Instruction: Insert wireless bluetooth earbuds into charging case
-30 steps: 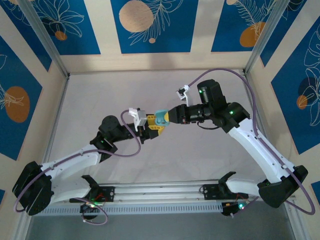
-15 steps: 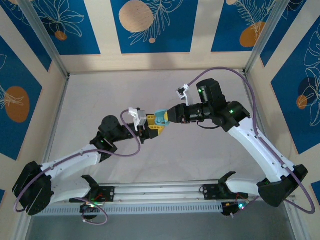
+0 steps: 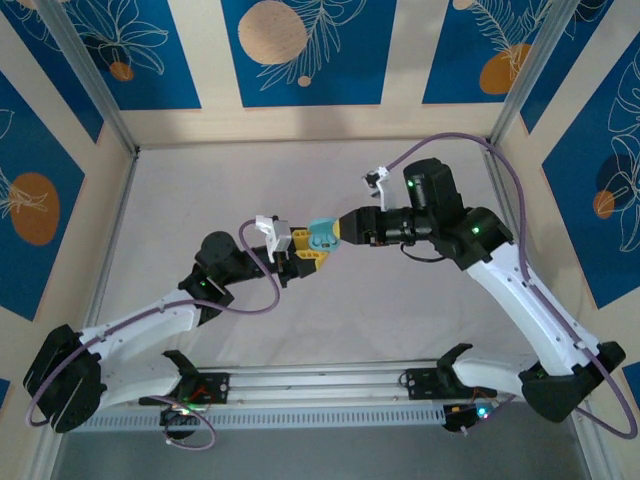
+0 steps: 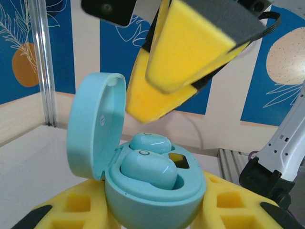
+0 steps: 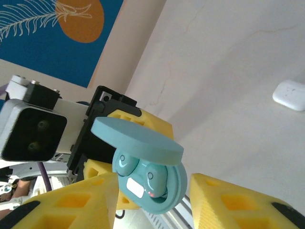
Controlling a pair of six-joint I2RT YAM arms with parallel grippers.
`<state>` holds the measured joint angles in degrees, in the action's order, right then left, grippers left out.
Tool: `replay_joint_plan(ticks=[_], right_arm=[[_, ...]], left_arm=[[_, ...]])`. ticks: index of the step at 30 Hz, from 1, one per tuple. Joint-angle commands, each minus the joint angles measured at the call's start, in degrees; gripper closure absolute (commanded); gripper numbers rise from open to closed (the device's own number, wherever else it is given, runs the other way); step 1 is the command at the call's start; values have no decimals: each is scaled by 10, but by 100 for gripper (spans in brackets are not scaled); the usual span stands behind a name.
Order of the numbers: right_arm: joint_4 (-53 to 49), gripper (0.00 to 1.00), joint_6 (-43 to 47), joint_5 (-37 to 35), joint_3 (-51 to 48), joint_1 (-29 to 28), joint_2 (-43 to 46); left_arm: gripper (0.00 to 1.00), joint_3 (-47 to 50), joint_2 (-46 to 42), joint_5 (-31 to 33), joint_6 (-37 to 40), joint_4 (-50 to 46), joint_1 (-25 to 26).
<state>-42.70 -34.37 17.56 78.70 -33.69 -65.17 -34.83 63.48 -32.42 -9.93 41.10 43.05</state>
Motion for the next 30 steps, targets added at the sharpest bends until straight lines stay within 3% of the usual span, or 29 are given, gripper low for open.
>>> replay_joint_plan(ticks=[1,7,14,24,30], right_arm=[[31,54,-27,-39,-2,7,29],[49,51,-72,-77,21,13,6],[6,49,-71,-60,78,9,-75],[-56,48,-20,30,82,-9,-98],[-2,47,-49,71,10,-6,-49]], left_arm=[[67,-13,-10,-1,12,13,6],[67,-12,-12,-1,17,5,6],[67,-17,-19,-2,19,-1,6],[66,-16,-25,18,22,0,6],[66,-19,-22,21,22,6,6]])
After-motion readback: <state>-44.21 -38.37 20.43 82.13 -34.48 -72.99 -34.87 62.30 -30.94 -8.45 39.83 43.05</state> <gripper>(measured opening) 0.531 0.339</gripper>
